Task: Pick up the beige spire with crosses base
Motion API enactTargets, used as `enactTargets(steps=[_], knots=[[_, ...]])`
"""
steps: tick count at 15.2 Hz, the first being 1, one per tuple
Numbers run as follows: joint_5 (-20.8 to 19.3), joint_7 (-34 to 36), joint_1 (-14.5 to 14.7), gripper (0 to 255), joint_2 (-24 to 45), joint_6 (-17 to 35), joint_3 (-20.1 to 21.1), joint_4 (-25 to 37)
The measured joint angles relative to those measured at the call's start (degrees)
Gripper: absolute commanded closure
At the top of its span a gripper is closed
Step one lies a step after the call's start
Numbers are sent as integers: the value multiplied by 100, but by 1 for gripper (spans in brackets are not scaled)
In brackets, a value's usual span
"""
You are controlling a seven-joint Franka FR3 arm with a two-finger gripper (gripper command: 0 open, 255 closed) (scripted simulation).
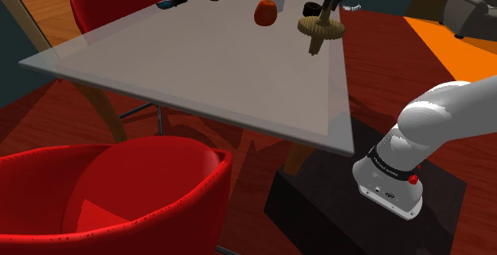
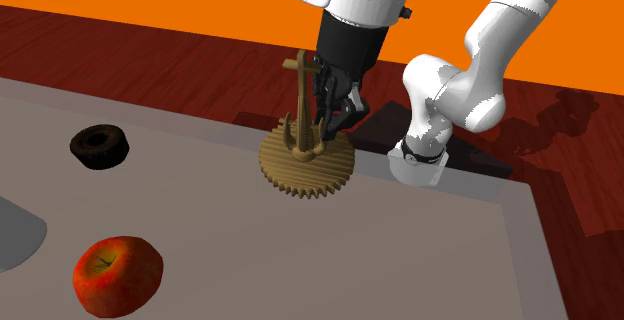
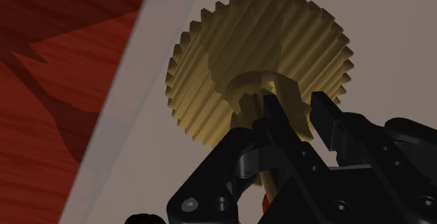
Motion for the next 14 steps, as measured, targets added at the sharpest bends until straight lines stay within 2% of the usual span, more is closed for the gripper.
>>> enactTargets(steps=[6, 14], knots=[[0, 3, 0, 255, 7, -37, 2, 38], [-12, -17, -13, 255, 189, -561, -12, 740]])
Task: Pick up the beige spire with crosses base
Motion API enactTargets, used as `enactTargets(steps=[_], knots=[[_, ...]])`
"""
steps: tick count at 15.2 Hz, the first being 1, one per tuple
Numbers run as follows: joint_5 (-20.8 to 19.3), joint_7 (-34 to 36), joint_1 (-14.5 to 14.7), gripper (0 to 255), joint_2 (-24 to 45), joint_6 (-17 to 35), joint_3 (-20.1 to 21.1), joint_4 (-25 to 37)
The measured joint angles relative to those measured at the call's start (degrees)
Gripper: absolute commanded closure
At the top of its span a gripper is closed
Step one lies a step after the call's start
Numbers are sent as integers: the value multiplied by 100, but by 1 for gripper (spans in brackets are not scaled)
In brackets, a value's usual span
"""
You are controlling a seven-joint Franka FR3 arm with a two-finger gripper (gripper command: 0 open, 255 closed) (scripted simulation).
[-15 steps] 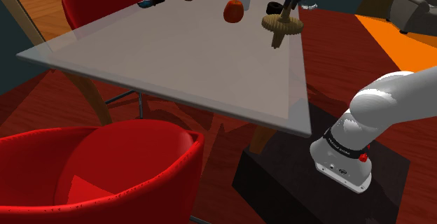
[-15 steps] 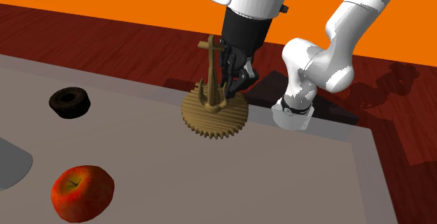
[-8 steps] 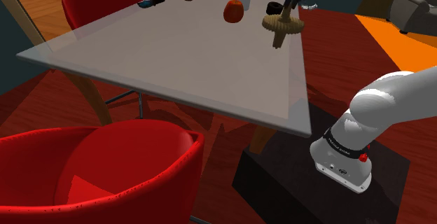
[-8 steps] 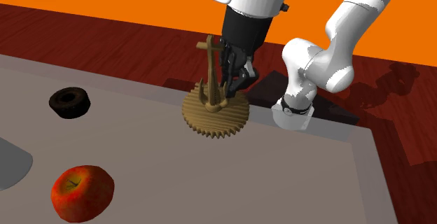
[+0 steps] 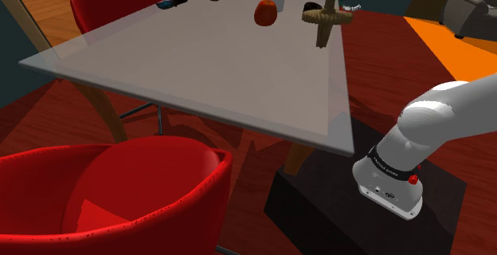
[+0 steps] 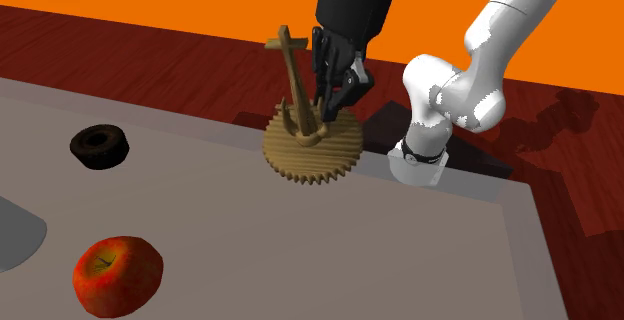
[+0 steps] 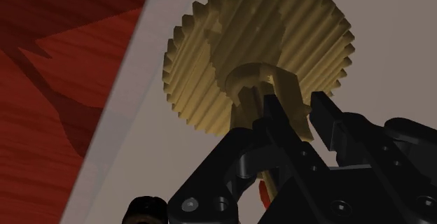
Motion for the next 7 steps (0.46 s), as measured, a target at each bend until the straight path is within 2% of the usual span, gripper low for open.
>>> enactTargets(steps=[7], knots=[[-4, 6, -5, 255, 188, -484, 9, 673]])
